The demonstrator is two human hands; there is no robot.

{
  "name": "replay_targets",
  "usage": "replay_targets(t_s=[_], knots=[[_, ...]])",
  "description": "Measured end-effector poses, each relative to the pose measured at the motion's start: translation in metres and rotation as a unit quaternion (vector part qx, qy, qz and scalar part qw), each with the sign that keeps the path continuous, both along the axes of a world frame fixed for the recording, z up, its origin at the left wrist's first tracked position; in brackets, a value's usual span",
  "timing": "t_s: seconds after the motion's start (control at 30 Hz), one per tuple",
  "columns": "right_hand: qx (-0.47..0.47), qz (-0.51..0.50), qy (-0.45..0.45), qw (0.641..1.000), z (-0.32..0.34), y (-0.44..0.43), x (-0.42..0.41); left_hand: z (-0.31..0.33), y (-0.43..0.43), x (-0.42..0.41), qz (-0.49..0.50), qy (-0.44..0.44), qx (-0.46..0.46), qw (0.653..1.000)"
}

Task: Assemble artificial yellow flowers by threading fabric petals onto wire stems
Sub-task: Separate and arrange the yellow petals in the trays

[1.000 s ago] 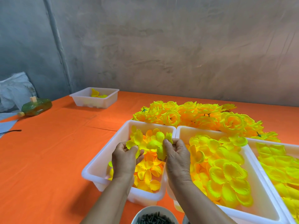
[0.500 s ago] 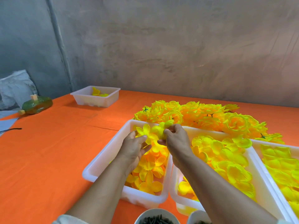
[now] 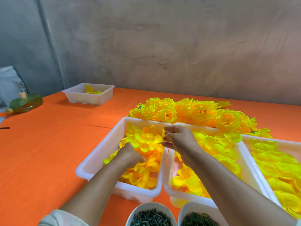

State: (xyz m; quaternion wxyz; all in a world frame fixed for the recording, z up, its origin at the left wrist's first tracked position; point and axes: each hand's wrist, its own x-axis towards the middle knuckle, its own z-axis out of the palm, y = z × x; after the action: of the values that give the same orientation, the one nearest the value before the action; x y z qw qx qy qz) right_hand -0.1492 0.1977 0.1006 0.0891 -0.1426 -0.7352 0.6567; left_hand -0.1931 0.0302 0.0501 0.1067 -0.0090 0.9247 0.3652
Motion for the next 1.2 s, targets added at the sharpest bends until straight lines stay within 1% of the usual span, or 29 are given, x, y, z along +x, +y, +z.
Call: replay_targets(t_s=[0.17, 0.23, 0.3, 0.37, 0.47, 0.57, 0.63, 0.73, 0.8, 0.83, 0.87, 0.9, 0.93, 1.0, 1.13, 1.2], knots=[[0.011, -0.01, 0.016, 1.0, 0.014, 0.026, 0.029, 0.005, -0.003, 0.01, 0.031, 0.041, -0.04, 0.998], [0.017, -0.015, 0.012, 1.0, 0.015, 0.034, 0.039, 0.004, -0.004, 0.018, 0.052, 0.077, -0.05, 0.994], [0.027, -0.019, 0.003, 0.999, 0.014, 0.037, 0.047, 0.003, -0.005, 0.026, 0.066, 0.13, -0.038, 0.989], [0.037, -0.015, -0.006, 0.999, 0.011, 0.038, 0.055, 0.005, -0.004, 0.033, 0.05, 0.157, -0.03, 0.986], [0.05, -0.002, -0.011, 0.999, 0.006, 0.036, 0.064, 0.006, 0.002, 0.04, -0.027, 0.134, -0.093, 0.986], [0.057, 0.014, -0.017, 0.998, 0.001, 0.029, 0.072, -0.001, 0.008, 0.043, -0.089, 0.119, -0.177, 0.973], [0.065, 0.027, -0.021, 0.997, -0.003, 0.025, 0.076, -0.005, 0.009, 0.042, -0.099, 0.116, -0.201, 0.968], [0.092, 0.051, -0.028, 0.994, -0.008, 0.016, 0.08, 0.001, 0.009, 0.044, -0.078, 0.101, -0.187, 0.974], [0.114, 0.068, -0.028, 0.991, -0.01, 0.008, 0.081, 0.01, 0.005, 0.044, -0.032, 0.09, -0.127, 0.987], [0.123, 0.077, -0.025, 0.989, -0.01, 0.004, 0.08, 0.014, 0.003, 0.044, -0.006, 0.085, -0.072, 0.994], [0.131, 0.083, -0.02, 0.988, -0.011, -0.001, 0.079, 0.019, 0.0, 0.044, 0.021, 0.078, 0.008, 0.997], [0.144, 0.085, -0.014, 0.986, -0.012, -0.006, 0.076, 0.02, -0.002, 0.044, 0.045, 0.071, 0.101, 0.991], [0.163, 0.083, -0.008, 0.983, -0.012, -0.011, 0.073, 0.022, -0.003, 0.044, 0.064, 0.054, 0.189, 0.978], [0.214, 0.073, 0.003, 0.974, -0.013, -0.021, 0.066, 0.022, -0.001, 0.046, 0.07, 0.011, 0.309, 0.949], [0.353, 0.035, 0.018, 0.935, -0.017, -0.036, 0.055, 0.019, 0.003, 0.046, 0.048, -0.04, 0.443, 0.894], [0.397, 0.025, 0.033, 0.917, -0.02, -0.039, 0.051, 0.017, 0.002, 0.046, 0.038, -0.074, 0.503, 0.86]])
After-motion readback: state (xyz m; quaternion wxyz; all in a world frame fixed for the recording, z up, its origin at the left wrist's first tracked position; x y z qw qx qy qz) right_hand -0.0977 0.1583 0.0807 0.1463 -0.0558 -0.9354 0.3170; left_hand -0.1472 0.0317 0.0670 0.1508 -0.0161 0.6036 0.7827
